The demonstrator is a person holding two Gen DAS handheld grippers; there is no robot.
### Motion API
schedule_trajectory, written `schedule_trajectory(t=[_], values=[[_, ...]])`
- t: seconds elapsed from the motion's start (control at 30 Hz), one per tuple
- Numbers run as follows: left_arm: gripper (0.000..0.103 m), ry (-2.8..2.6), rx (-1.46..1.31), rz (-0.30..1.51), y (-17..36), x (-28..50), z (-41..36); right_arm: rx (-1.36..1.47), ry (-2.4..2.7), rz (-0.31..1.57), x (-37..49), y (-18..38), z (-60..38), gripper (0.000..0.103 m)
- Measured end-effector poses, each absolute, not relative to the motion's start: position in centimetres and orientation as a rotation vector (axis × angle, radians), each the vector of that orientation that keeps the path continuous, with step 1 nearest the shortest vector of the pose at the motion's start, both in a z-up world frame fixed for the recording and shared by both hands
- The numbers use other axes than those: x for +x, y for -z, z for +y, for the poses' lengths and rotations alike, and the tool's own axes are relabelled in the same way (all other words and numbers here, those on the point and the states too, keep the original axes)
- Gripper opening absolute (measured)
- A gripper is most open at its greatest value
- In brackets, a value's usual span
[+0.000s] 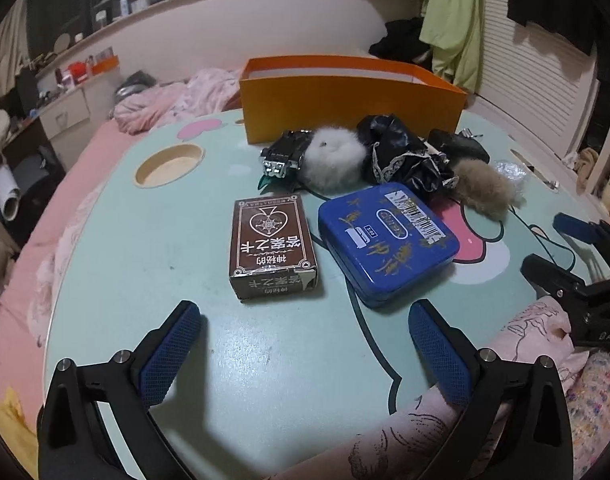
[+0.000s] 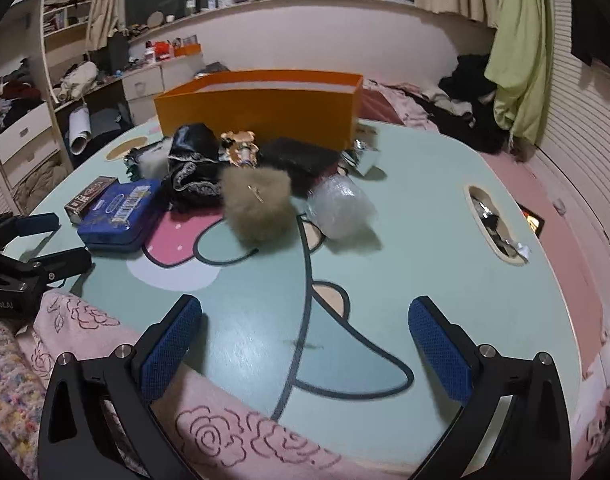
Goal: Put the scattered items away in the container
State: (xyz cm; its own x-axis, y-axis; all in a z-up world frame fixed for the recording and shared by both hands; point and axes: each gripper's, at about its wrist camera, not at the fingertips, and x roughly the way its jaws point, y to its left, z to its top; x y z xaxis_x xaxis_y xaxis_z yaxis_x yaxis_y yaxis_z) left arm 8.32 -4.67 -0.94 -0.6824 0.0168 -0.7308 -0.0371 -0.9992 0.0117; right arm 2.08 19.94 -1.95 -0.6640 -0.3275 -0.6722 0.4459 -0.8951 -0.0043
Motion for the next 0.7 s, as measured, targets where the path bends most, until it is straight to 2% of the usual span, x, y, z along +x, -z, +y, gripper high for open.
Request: schedule_trajectory(t=[0.7], values=[[0.103, -2.850, -1.218, 0.064, 0.99, 8.86, -4.61, 0.918, 2.471, 0.243, 2.35, 2.19, 19.09, 0.103]])
